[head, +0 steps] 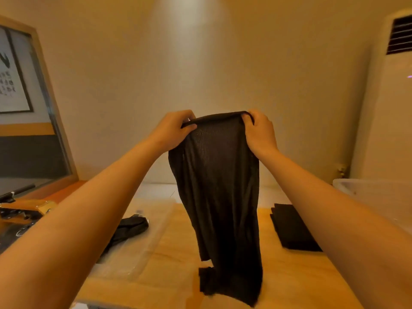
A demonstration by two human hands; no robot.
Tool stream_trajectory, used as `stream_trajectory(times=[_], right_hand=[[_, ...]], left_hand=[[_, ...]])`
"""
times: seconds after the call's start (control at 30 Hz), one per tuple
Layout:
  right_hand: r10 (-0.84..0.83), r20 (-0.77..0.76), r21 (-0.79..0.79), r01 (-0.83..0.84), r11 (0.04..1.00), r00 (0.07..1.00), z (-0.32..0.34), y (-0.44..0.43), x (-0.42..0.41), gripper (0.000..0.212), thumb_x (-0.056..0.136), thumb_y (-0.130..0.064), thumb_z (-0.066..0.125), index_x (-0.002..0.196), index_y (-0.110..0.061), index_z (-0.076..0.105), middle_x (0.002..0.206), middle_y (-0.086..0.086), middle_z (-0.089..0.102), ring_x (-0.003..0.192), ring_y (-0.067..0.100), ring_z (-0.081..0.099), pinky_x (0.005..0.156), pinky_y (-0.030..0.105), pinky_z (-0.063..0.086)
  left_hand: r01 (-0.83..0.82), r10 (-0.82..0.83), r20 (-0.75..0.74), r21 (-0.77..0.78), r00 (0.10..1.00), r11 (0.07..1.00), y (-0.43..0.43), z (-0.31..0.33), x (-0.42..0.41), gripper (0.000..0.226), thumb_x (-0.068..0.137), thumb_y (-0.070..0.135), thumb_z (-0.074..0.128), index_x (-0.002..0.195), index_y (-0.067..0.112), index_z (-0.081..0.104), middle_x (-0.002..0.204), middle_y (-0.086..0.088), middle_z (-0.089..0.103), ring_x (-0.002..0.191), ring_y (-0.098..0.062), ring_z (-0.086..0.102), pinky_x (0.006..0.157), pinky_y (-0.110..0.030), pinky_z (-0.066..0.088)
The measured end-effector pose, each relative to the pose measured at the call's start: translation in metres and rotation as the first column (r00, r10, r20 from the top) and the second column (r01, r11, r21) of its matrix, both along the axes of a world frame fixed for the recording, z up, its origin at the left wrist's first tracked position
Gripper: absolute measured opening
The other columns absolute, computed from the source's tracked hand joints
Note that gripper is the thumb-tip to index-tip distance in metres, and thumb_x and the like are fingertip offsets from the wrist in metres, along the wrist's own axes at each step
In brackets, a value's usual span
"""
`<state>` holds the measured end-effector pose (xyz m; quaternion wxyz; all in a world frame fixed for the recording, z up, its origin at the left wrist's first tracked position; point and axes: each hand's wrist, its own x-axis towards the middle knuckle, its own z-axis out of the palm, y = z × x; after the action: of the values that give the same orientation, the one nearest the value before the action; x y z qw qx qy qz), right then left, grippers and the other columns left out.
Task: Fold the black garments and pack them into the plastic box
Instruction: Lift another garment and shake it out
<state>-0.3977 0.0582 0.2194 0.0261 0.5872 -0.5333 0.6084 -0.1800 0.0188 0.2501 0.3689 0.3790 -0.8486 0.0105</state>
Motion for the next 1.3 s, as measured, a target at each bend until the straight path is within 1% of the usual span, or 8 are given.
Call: stream_trajectory(times=[0.1,0.2,0.43,0.6,0.83,1.03,1.17,1.3], right_hand=[[-0.164,-0.331,-0.02,0.167,0.986,0.929,0.008,0.014,-0.033,0.032,0.102,-0.033,0.037,0.095,-0.009,0.056,0.081,0.007,0.059,0.072,0.026,0.054,0.059,0.04,0.037],[-0.243,-0.692,-0.028,0.311,0.95,0.68,0.015,0.024,-0.064,0.037,0.1,-0.044,0.035,0.098,-0.013,0.055,0.08,0.009,0.062,0.072,0.029,0.057,0.059,0.037,0.043],[-0.378,-0.789,-0.202,0.377,0.904,0.484,0.035,0.032,-0.092,0.042,0.1,-0.046,0.036,0.088,-0.01,0.054,0.076,0.011,0.062,0.068,0.032,0.059,0.054,0.036,0.04],[-0.302,-0.772,-0.11,0.35,0.93,0.559,0.012,0.035,-0.098,0.044,0.101,-0.043,0.032,0.092,-0.008,0.056,0.081,0.011,0.064,0.071,0.03,0.06,0.06,0.037,0.044],[-0.046,-0.758,0.299,0.41,0.861,0.651,-0.071,0.028,-0.115,0.036,0.1,-0.044,0.037,0.101,-0.015,0.058,0.094,0.008,0.066,0.084,0.027,0.062,0.069,0.032,0.045],[0.385,-0.245,0.574,-0.187,0.797,0.89,-0.142,0.07,-0.054,0.065,0.078,-0.054,0.069,0.134,-0.045,0.037,0.126,-0.02,0.047,0.116,0.001,0.042,0.097,0.025,0.037],[0.394,-0.055,0.542,-0.305,0.784,0.917,-0.17,0.083,-0.021,0.035,0.081,-0.042,0.071,0.107,-0.026,0.056,0.097,-0.008,0.062,0.086,0.008,0.057,0.077,0.027,0.049],[0.301,0.038,0.453,-0.285,0.845,0.953,-0.183,0.099,-0.023,0.017,0.089,-0.028,0.066,0.097,-0.014,0.062,0.086,-0.002,0.064,0.079,0.009,0.059,0.069,0.025,0.047]], left_hand=[[-0.02,0.021,0.007,-0.068,1.0,0.998,0.002,0.013,-0.01,0.01,0.098,0.017,0.052,0.1,0.015,0.061,0.094,-0.002,0.061,0.09,-0.024,0.058,0.072,-0.031,0.04],[-0.055,0.059,0.026,-0.128,0.998,0.99,0.0,0.02,-0.013,0.012,0.097,0.016,0.052,0.103,0.013,0.062,0.102,-0.01,0.066,0.092,-0.029,0.06,0.071,-0.033,0.04],[-0.068,0.071,0.016,-0.154,0.997,0.986,0.0,0.025,-0.018,0.013,0.097,0.012,0.051,0.109,0.011,0.055,0.112,-0.011,0.063,0.099,-0.03,0.057,0.073,-0.033,0.04],[-0.026,0.015,-0.234,-0.045,0.972,0.999,0.001,0.02,-0.012,0.006,0.095,0.018,0.057,0.094,0.012,0.057,0.084,0.001,0.056,0.076,-0.013,0.052,0.059,-0.011,0.035],[0.207,-0.094,-0.277,0.415,0.956,0.886,0.009,-0.054,-0.026,0.015,0.093,0.027,0.059,0.093,0.011,0.059,0.09,-0.01,0.066,0.083,-0.022,0.066,0.063,-0.023,0.052],[0.286,-0.256,-0.13,0.523,0.958,0.803,0.053,-0.138,-0.074,0.027,0.095,0.033,0.056,0.077,0.013,0.06,0.065,0.0,0.062,0.058,-0.007,0.062,0.054,-0.024,0.051],[0.341,-0.293,-0.175,0.5,0.94,0.796,0.075,-0.172,-0.082,0.032,0.094,0.038,0.054,0.072,0.016,0.057,0.06,-0.002,0.055,0.053,-0.011,0.05,0.052,-0.025,0.042],[0.372,-0.17,-0.377,0.566,0.91,0.736,0.077,-0.207,-0.06,0.035,0.086,0.05,0.053,0.105,0.021,0.053,0.094,0.001,0.067,0.08,-0.011,0.066,0.07,-0.027,0.055]])
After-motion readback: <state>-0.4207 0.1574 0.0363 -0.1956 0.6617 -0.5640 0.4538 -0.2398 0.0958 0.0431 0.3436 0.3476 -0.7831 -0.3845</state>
